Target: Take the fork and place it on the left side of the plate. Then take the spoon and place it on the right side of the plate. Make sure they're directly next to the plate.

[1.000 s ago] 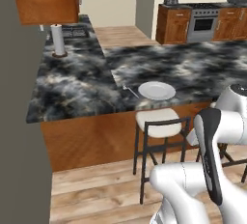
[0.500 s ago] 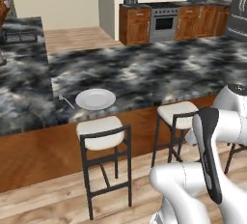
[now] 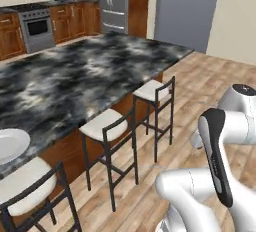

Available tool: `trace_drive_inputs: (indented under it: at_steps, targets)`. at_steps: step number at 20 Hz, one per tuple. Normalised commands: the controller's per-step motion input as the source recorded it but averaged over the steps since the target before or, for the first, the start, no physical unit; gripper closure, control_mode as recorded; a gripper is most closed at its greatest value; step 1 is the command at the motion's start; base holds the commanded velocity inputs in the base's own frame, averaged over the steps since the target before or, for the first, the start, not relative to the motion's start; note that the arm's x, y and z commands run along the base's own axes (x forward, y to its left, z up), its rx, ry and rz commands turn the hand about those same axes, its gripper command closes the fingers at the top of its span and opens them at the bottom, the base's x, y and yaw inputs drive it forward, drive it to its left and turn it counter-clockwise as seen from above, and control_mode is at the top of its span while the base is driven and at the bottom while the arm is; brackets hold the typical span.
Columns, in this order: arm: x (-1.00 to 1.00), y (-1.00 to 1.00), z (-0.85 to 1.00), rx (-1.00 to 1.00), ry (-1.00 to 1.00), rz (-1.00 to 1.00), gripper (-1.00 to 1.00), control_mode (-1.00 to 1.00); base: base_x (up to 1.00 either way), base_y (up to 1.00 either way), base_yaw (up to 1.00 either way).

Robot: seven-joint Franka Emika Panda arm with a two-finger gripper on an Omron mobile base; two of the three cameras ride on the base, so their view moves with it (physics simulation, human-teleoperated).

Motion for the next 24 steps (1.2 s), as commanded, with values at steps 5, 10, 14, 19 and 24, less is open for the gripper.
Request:
trace_drive_inputs:
  at_steps: [5, 10, 14, 19, 24]
  targets:
    - [0.0, 0.0, 0.0, 0.0, 0.0, 0.0, -1.0, 1.0, 0.06, 0.0, -0.89]
    - [0.0, 0.0, 0.0, 0.0, 0.0, 0.0, -1.0, 1.0, 0.91, -0.16, -0.51]
    - [0.0, 0.0, 0.0, 0.0, 0.0, 0.0, -1.0, 1.0, 1.0, -0.41, -0.18]
    - [0.0, 0.0, 0.0, 0.0, 0.0, 0.0, -1.0, 1.0, 1.0, -0.42, -0.09]
    - [0.0, 0.0, 0.0, 0.0, 0.0, 0.0, -1.0, 1.0, 1.0, -0.41, -0.01]
